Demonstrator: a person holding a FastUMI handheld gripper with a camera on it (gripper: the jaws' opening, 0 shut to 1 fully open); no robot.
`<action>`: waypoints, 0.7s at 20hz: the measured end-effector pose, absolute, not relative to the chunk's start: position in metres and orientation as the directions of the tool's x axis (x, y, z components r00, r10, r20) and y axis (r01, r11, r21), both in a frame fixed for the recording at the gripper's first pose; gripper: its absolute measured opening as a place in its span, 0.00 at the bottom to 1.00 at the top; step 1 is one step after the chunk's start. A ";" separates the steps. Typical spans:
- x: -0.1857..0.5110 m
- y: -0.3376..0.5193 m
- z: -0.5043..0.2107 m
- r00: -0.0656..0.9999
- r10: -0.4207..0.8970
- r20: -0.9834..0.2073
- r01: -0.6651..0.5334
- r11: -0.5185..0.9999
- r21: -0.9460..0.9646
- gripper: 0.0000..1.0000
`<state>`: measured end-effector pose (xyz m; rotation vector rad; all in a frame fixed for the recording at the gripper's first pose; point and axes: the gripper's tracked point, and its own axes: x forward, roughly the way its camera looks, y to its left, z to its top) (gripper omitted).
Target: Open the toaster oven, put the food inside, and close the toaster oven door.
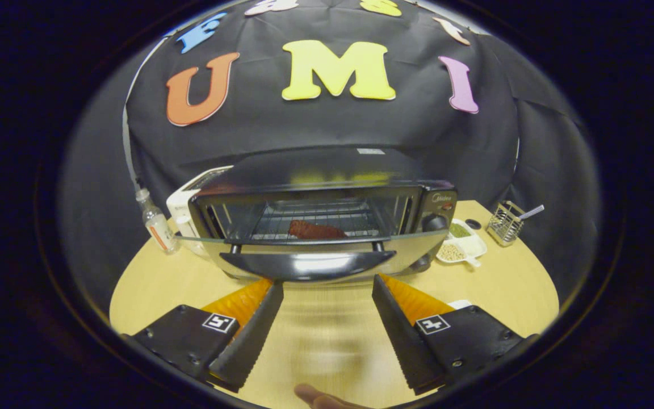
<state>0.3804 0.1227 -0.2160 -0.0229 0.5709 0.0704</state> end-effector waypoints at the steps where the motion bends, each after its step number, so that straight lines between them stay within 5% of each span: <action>1: 0.381 0.120 -0.195 0.863 0.062 -0.501 -0.074 0.997 -0.003 1.00; 8: 0.327 0.093 -0.042 0.980 0.047 -0.192 -0.071 0.990 -0.120 1.00; 14: 0.246 0.071 0.043 0.999 0.022 -0.043 -0.029 0.988 -0.154 1.00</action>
